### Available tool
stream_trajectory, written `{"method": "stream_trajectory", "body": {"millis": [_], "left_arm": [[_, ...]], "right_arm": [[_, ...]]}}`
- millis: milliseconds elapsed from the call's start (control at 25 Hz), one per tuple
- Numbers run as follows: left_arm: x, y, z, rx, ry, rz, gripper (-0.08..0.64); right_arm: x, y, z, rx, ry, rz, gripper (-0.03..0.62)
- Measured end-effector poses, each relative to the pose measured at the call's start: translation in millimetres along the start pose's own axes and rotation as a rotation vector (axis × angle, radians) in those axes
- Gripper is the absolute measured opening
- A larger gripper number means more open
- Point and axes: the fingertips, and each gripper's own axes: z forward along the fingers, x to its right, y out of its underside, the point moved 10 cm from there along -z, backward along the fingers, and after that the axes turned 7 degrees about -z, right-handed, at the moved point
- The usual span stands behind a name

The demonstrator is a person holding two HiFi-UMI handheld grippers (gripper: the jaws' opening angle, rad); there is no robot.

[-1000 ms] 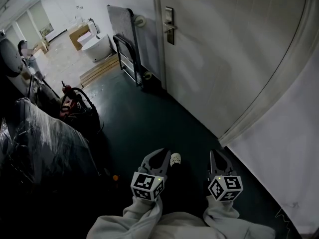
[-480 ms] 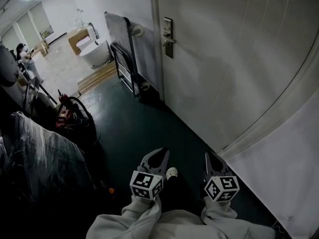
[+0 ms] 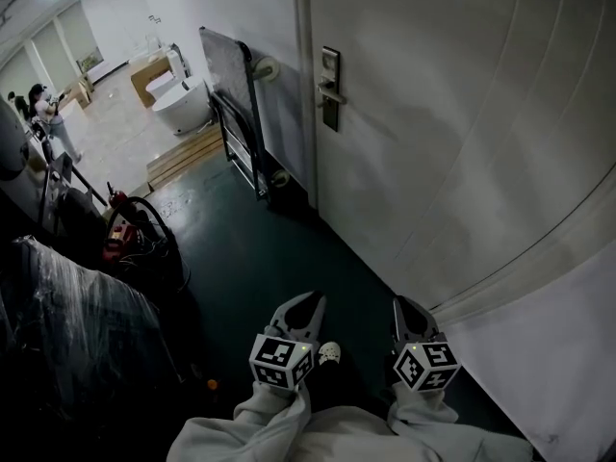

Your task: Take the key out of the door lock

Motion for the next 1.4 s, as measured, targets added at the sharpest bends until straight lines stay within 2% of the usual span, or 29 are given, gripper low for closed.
{"method": "stream_trajectory", "body": {"millis": [720, 1080, 1400], "left_arm": [[-46.3, -22.2, 75.3, -0.011, 0.013, -0.037, 0.034], [-64.8, -24.0, 75.1, -0.008, -0.034, -0.038, 0.034], [-71.3, -8.3, 61.3, -0.032, -0.078, -0.067, 0.034]], "right_arm": [[26.8, -20.0, 79.1, -0.04, -0.005, 0.012, 0.041], [26.9, -20.9, 110.7, -0.049, -0.037, 0.021, 0.042], [22.9, -8.3, 118.9, -0.085, -0.07, 0.038, 0.043]]}}
